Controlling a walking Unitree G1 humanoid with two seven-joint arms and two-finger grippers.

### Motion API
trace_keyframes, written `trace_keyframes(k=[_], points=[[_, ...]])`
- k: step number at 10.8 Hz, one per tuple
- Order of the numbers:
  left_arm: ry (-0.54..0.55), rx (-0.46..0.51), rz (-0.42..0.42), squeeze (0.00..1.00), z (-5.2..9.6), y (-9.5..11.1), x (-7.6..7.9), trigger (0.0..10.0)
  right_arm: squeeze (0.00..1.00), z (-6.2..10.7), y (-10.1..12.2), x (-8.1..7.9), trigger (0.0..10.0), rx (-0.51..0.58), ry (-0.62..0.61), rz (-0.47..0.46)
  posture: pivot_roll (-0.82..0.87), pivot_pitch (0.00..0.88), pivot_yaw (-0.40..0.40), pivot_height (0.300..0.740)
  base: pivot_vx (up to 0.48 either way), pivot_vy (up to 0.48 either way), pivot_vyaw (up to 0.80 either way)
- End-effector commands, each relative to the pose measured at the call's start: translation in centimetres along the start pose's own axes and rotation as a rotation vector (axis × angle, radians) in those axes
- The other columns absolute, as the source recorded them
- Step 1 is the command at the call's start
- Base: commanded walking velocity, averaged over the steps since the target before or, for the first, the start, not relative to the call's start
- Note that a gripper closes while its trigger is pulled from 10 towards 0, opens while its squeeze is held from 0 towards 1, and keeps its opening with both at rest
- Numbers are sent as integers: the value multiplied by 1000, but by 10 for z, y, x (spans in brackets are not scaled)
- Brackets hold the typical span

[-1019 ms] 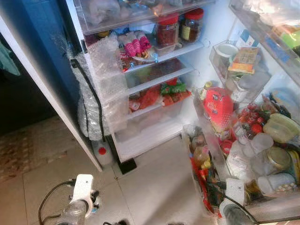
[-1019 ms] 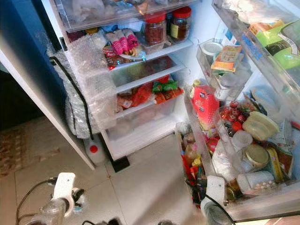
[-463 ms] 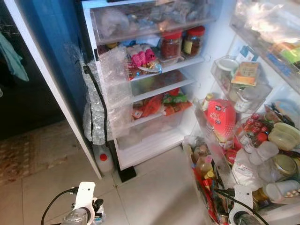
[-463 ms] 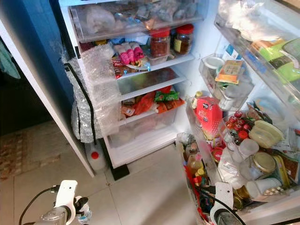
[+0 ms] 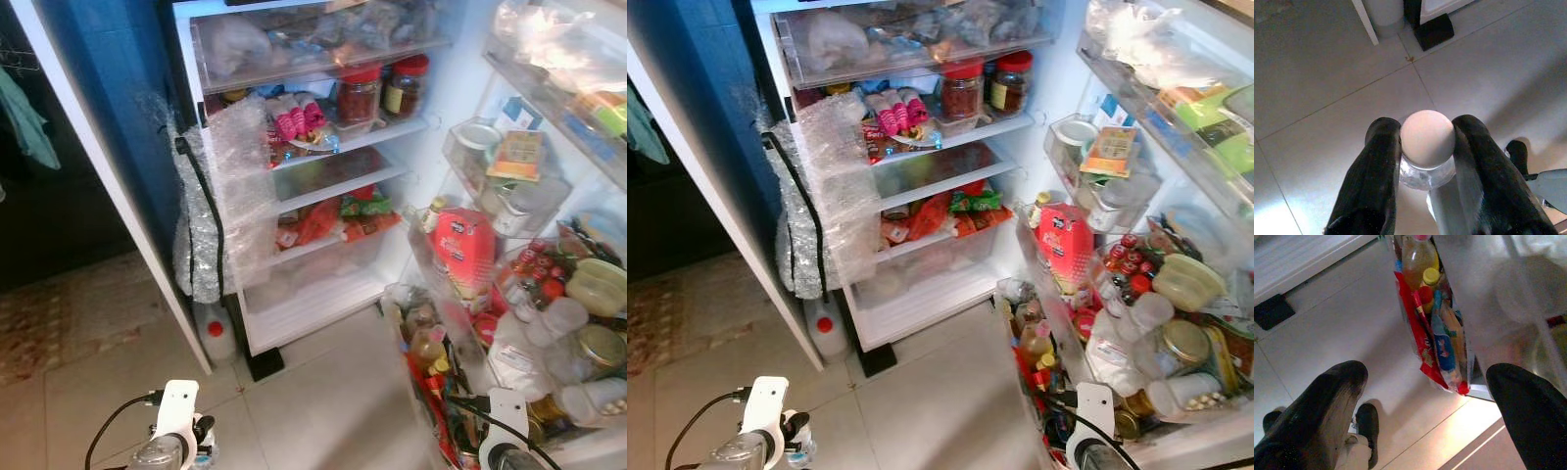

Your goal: Restocking fridge

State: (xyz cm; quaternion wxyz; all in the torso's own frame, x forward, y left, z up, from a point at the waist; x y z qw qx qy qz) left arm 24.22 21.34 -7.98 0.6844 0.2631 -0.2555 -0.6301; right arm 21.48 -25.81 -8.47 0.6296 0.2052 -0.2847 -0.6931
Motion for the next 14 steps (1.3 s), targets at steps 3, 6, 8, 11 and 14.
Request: trace_keyframes(k=[3, 6, 8, 11, 14], points=[[2, -20, -6, 0, 1, -5, 0, 10000, 0, 1, -5, 7, 10000, -26, -20, -2, -119, 61, -45, 740, 0, -250, 0], [0, -21, -8, 0, 1, -7, 1, 10000, 0, 2, -6, 9, 10000, -25, -20, 1, -119, 60, -45, 740, 0, -244, 0], [0, -20, -8, 0, 1, -7, 1, 10000, 0, 3, -7, 10, 10000, -26, -18, 3, -117, 61, -46, 740, 0, -120, 0], [-1, -1, -11, 0, 1, -6, 1, 10000, 0, 3, -8, 9, 10000, -29, -14, 4, -116, 60, -46, 740, 0, 0, 0], [-14, 45, -11, 0, 1, 1, 2, 10000, 0, 2, -7, 7, 10000, -31, -9, 8, -114, 59, -46, 740, 0, 0, 0]])
Point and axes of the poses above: a point about 5 cm out from each wrist's last joint towards the gripper, its own z axis pointing back from the gripper into the wrist, its own y axis along the axis of the wrist's last joint, x = y × z, the point moved 3 cm from there along -z, pointing out of the wrist towards the gripper, and after that the axes turned 6 degrees about z, right-handed, at the moved point
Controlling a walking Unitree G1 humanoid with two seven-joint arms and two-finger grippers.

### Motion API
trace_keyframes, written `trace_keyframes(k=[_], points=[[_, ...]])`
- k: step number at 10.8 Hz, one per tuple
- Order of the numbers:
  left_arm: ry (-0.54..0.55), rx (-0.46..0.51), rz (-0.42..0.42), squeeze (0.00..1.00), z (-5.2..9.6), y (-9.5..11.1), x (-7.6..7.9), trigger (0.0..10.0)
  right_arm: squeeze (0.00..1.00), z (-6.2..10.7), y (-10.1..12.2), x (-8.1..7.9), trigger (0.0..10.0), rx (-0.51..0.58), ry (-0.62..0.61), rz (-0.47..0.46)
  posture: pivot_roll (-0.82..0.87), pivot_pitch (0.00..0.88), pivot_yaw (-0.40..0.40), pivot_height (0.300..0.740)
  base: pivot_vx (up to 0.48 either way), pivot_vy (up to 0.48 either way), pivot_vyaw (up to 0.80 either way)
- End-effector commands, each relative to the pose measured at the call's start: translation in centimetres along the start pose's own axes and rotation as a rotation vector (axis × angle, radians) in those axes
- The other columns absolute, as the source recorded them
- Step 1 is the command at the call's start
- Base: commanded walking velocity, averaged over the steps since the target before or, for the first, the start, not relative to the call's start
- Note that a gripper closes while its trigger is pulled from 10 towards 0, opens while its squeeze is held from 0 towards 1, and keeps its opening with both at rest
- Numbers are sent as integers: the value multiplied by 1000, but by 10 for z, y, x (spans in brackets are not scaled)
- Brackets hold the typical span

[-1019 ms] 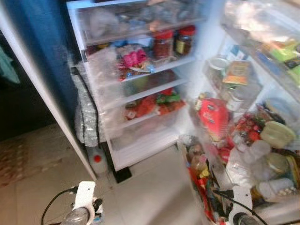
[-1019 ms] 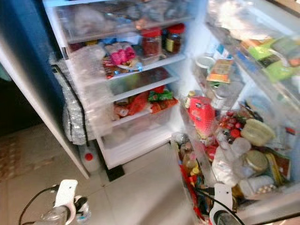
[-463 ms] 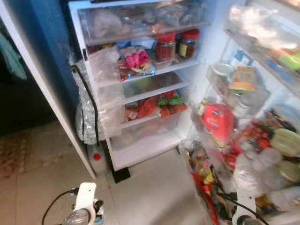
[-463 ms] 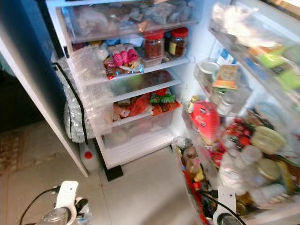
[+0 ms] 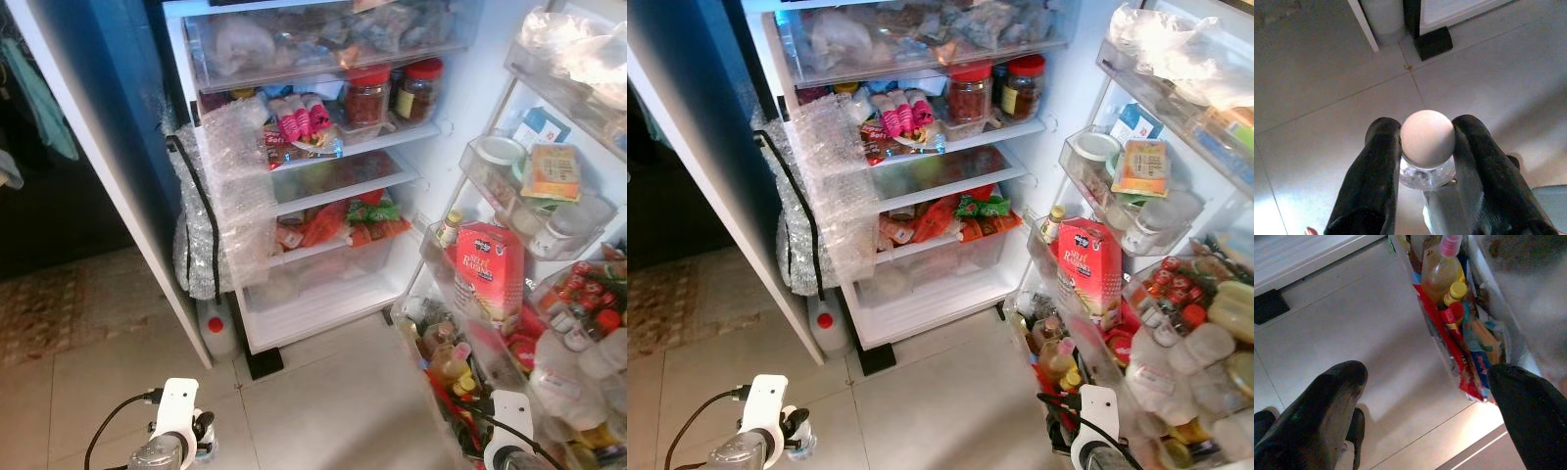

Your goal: Restocking fridge

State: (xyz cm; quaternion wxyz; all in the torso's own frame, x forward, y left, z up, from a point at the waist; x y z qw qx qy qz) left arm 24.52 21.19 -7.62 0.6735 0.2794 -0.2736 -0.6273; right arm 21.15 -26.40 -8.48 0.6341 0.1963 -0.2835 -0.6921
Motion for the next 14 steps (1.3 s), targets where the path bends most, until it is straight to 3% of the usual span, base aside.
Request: trace_keyframes(k=[1, 5, 14], points=[[-6, -3, 1, 0, 1, -2, 0, 10000, 0, 1, -4, 1, 10000, -18, 0, -4, -116, 59, -46, 740, 0, 0, 0], [-7, -7, -2, 0, 1, -2, -1, 10000, 0, 0, -4, -1, 10000, -27, 1, 1, -118, 50, -43, 740, 0, 0, 0], [-9, -12, -4, 0, 1, -3, 0, 10000, 0, 0, -6, -1, 10000, -35, 4, 7, -119, 39, -43, 740, 0, -283, 0]])
Point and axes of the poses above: a point about 5 cm out from each wrist's last joint towards the gripper, its own z axis pointing back from the gripper into the wrist, its own y axis along the axis of the wrist's last joint, x = y × z, the point moved 3 cm from there along -z, pointing out of the wrist towards the gripper, and after that the axes turned 6 degrees about z, right-handed, at the moved point
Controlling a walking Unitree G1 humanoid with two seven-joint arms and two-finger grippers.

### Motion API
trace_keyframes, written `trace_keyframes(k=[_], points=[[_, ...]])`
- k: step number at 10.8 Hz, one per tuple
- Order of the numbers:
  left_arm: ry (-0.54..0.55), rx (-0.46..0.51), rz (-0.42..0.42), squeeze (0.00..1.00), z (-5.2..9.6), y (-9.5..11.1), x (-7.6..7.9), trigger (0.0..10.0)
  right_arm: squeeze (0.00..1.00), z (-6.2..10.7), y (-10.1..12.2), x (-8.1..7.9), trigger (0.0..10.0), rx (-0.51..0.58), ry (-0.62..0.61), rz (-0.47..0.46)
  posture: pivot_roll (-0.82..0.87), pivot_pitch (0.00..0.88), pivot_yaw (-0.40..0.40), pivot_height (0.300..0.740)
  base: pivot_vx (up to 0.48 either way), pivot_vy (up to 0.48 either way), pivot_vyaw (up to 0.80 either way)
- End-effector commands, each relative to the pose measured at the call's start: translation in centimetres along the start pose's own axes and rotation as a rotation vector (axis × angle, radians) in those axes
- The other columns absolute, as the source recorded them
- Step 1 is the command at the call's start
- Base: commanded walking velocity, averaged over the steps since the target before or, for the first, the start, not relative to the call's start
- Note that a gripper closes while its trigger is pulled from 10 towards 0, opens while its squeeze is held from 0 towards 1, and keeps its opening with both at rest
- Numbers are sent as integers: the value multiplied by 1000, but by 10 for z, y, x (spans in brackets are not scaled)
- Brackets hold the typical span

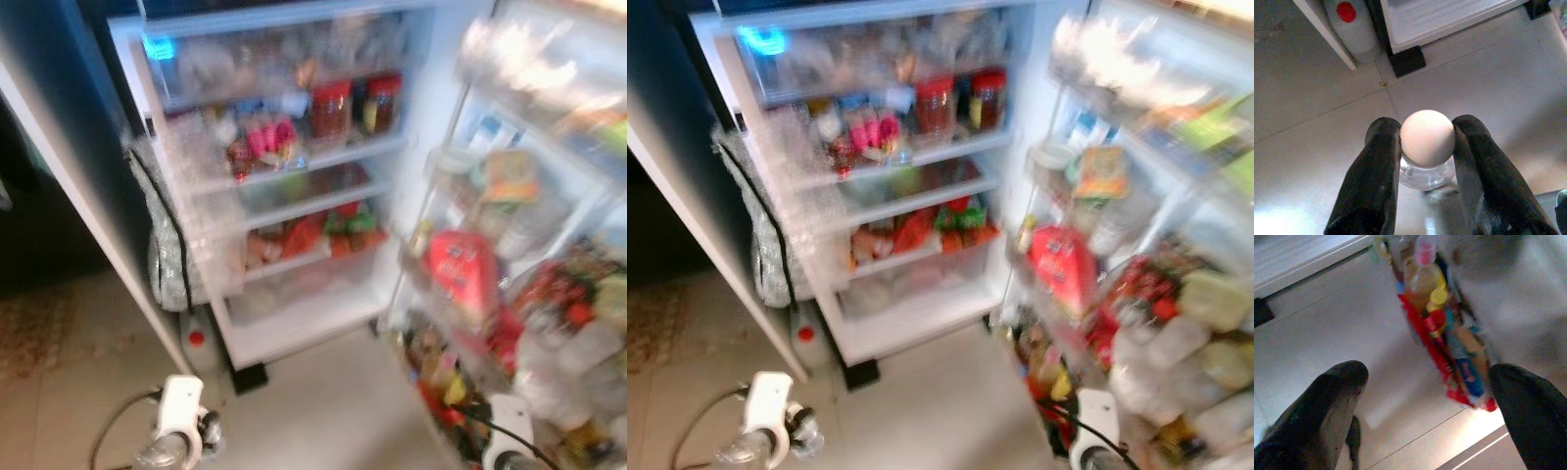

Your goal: Restocking fridge

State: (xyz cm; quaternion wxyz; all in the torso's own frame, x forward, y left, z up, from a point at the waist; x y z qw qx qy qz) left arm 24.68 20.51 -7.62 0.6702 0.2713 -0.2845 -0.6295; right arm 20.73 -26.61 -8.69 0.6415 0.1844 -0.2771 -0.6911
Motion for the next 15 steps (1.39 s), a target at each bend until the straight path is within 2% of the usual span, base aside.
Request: trace_keyframes(k=[1, 4, 9, 10, 11, 12, 13, 14, 15], points=[[19, -15, -7, 0, 2, -4, -7, 10000, 0, -1, -1, -3, 10000, -10, 8, -8, -119, 43, -43, 740, 0, -292, 0], [18, 26, 7, 0, 2, 1, -7, 10000, 0, -1, -1, -4, 10000, -11, 9, -10, -122, 50, -44, 740, 0, -97, 0], [-14, 240, 8, 0, 5, 27, -2, 10000, 0, -1, 0, -4, 10000, -12, 17, -6, -119, 59, -46, 740, 0, 0, 0], [-32, 398, -30, 0, 1, 81, 10, 10000, 0, -1, 0, -4, 10000, -13, 20, -5, -119, 62, -46, 740, 0, 0, 0], [-81, 704, -63, 0, 13, 180, 38, 10000, 0, -1, 0, -4, 10000, -13, 21, -5, -119, 62, -45, 740, 0, 0, 0], [-106, 819, -70, 0, 25, 201, 45, 10000, 0, -1, 0, -4, 10000, -14, 22, -5, -120, 63, -44, 740, 0, 0, 0], [-122, 895, -110, 0, 34, 213, 51, 10000, 0, -1, 0, -4, 10000, -14, 22, -4, -120, 63, -43, 740, 0, 0, 0], [-144, 959, -115, 0, 43, 224, 56, 10000, 0, -1, 0, -4, 10000, -15, 24, -3, -120, 62, -43, 740, 0, 0, 0], [-147, 965, -109, 0, 43, 225, 57, 10000, 0, -1, 0, -5, 10000, -15, 26, -2, -122, 61, -40, 740, 0, 0, 0]])
Point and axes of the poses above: a point about 5 cm out from each wrist's last joint towards the gripper, its own z axis pointing back from the gripper into the wrist, its own y axis along the axis of the wrist's last joint, x = y × z, the point moved 3 cm from there along -z, pointing out of the wrist towards the gripper, and after that the axes turned 6 degrees about z, right-handed, at the moved point
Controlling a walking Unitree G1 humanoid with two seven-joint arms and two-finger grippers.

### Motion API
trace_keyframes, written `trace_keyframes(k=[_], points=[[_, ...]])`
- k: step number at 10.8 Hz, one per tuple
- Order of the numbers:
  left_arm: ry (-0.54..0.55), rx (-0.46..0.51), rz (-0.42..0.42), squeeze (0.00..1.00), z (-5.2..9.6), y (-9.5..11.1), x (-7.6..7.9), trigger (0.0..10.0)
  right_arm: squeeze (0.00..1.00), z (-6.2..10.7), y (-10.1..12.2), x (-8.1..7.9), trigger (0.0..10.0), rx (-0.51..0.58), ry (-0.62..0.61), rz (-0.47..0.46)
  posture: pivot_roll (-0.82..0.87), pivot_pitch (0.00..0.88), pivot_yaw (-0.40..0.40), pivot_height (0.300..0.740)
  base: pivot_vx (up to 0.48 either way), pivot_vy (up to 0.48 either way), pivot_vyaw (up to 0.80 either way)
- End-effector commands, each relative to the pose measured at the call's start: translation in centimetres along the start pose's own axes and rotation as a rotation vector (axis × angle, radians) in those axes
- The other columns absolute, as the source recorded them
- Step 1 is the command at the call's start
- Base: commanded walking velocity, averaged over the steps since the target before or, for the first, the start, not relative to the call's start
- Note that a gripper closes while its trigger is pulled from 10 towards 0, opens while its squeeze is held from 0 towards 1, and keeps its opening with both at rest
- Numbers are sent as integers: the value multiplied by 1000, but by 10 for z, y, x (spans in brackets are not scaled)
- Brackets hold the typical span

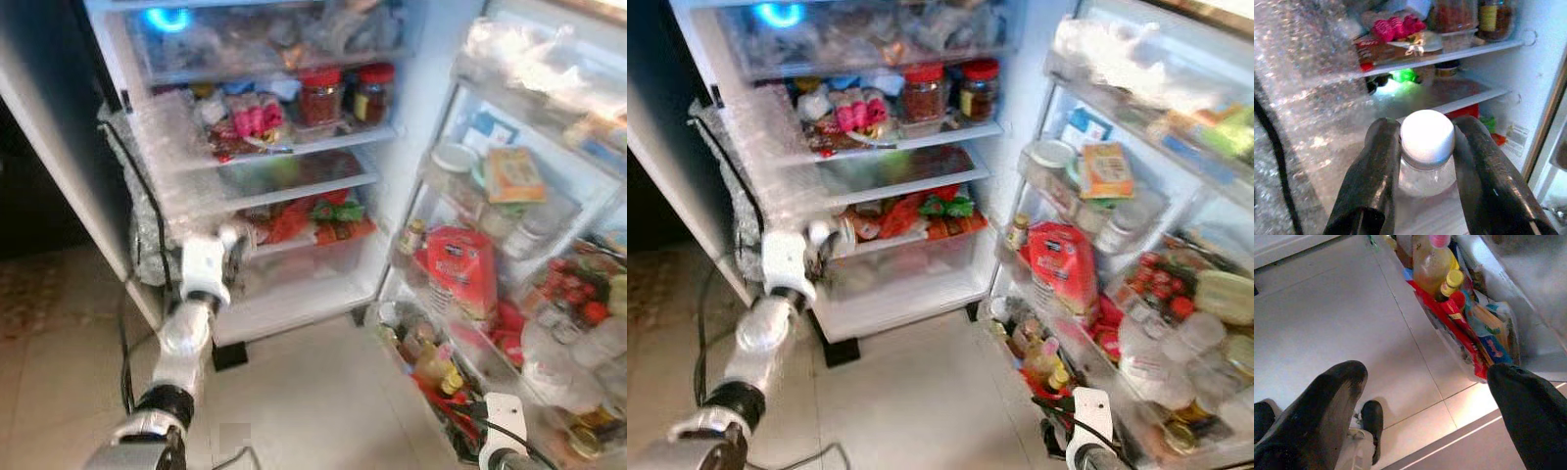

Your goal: Restocking fridge

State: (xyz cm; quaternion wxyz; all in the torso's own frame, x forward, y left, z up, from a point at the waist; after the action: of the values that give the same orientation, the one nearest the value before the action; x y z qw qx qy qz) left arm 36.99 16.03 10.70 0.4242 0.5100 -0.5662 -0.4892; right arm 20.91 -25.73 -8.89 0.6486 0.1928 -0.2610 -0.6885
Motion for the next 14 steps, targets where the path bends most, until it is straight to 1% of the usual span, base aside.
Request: trace_keyframes(k=[1, 2, 4, 5, 7, 9, 11, 12, 14], points=[[11, 50, 5, 0, -4, 12, -2, 10000, 0, 1, 0, 4, 10000, -1, -9, -5, -125, 61, -39, 740, 0, 0, 0], [20, 62, 9, 0, -2, 14, -3, 10000, 0, 1, 0, 4, 10000, -1, -8, -4, -125, 61, -39, 740, 0, 0, 0], [42, 67, -6, 0, 13, 5, -7, 10000, 0, 1, 0, 3, 10000, -1, -2, 8, -133, 60, -37, 740, 0, 0, 0], [49, 59, -14, 0, 19, 1, -9, 10000, 0, 1, 0, 4, 10000, -1, -1, 10, -135, 57, -38, 740, 0, 0, 0], [34, 68, -40, 0, 21, 2, -8, 10000, 0, 1, -1, 4, 10000, -2, -1, 13, -134, 54, -38, 740, 0, 0, 0], [24, 62, -51, 0, 26, -1, -6, 10000, 0, 1, -1, 4, 10000, -2, 1, 15, -143, 39, -33, 740, 0, 0, 0], [12, 57, -41, 0, 28, -3, -1, 10000, 0, 1, -3, 3, 10000, -4, 4, 18, -142, 32, -32, 740, 0, 0, 0], [21, 51, -23, 0, 27, -4, 0, 10000, 0, 1, -3, 3, 10000, -5, 5, 19, -143, 30, -31, 740, 0, 0, 0], [14, 48, -19, 0, 25, -3, 1, 10000, 0, 1, -3, 2, 10000, -5, 4, 17, -143, 24, -28, 740, 0, 0, 0]])
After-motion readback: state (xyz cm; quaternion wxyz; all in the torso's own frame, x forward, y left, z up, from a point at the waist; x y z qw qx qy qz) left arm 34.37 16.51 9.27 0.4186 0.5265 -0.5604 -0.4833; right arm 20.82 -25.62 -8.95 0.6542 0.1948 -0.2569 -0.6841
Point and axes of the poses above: a point about 5 cm out from each wrist's last joint towards the gripper, its own z axis pointing back from the gripper into the wrist, its own y axis along the axis of the wrist's last joint, x = y × z, the point moved 3 cm from there along -z, pointing out of the wrist towards the gripper, and after that the axes turned 6 degrees about z, right-handed, at the moved point
